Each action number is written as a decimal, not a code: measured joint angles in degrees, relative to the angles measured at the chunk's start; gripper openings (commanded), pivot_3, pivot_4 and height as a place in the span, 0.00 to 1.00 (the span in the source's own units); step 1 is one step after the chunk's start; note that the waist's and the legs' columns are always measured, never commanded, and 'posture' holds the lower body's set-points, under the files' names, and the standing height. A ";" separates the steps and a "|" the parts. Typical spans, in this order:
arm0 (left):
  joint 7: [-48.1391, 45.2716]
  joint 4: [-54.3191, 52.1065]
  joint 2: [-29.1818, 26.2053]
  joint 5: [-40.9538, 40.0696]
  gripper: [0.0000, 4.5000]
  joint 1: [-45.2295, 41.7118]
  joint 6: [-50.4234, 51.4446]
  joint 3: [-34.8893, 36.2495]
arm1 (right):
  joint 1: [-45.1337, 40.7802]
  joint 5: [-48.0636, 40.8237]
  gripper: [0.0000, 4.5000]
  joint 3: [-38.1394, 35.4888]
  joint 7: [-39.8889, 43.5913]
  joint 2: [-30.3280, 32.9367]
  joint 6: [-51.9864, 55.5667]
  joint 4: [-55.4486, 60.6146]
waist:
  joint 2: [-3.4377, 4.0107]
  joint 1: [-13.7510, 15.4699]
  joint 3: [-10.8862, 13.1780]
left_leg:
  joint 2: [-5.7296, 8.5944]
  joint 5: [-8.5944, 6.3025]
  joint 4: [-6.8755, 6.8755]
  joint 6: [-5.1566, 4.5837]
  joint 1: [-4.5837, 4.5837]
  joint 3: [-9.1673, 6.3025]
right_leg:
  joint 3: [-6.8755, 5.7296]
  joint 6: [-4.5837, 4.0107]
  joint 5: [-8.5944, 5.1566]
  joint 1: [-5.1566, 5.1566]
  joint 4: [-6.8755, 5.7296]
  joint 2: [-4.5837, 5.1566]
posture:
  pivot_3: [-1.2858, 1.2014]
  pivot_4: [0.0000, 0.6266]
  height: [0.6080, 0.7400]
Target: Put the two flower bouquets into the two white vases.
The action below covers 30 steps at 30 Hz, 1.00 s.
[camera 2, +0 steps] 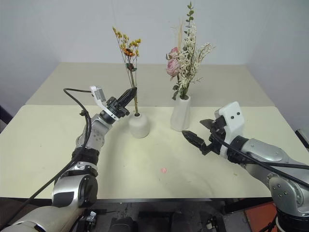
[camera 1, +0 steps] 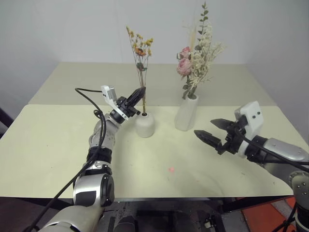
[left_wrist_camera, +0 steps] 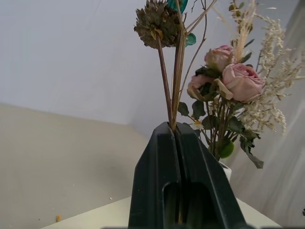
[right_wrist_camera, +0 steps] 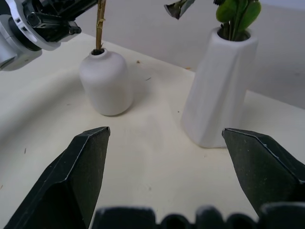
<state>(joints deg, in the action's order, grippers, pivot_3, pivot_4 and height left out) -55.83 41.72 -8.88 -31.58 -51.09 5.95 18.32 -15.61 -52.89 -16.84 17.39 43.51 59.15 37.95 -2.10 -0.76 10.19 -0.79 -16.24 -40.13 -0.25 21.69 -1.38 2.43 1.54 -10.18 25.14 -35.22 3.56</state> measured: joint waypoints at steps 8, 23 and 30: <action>-1.20 -0.26 -0.48 2.10 0.01 1.15 -3.12 -2.09 | -0.01 0.48 1.00 0.09 0.10 -0.05 -0.25 -0.02 | 0.00 0.04 0.00 | 0.00 -0.01 0.01 -0.02 0.01 0.00 | 0.00 0.00 0.00 0.00 0.02 0.00 | 0.52 0.24 1.00; -3.84 -1.00 -0.84 2.24 0.10 3.00 -4.67 -4.11 | 1.33 0.81 1.00 0.13 3.81 0.30 -1.82 0.98 | 0.00 -0.02 0.00 | -0.01 -0.02 0.01 -0.03 0.01 0.00 | 0.00 0.01 0.00 0.00 0.03 -0.01 | 0.52 0.24 1.00; -5.86 -5.15 -1.83 1.74 0.54 5.64 -4.42 -3.84 | 2.28 2.41 1.00 0.54 4.63 0.43 -2.78 1.03 | 0.00 0.05 0.00 | -0.01 -0.02 0.00 -0.04 0.00 0.00 | 0.00 0.01 0.00 -0.01 0.03 -0.01 | 0.52 0.24 1.00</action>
<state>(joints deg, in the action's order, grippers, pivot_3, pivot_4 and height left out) -61.69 36.57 -10.71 -29.84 -45.45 1.53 14.48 -13.33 -50.48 -16.30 22.02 43.94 56.37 38.98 -2.10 -0.71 10.18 -0.81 -16.26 -40.13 -0.28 21.69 -1.38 2.44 1.54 -10.18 25.13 -35.19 3.56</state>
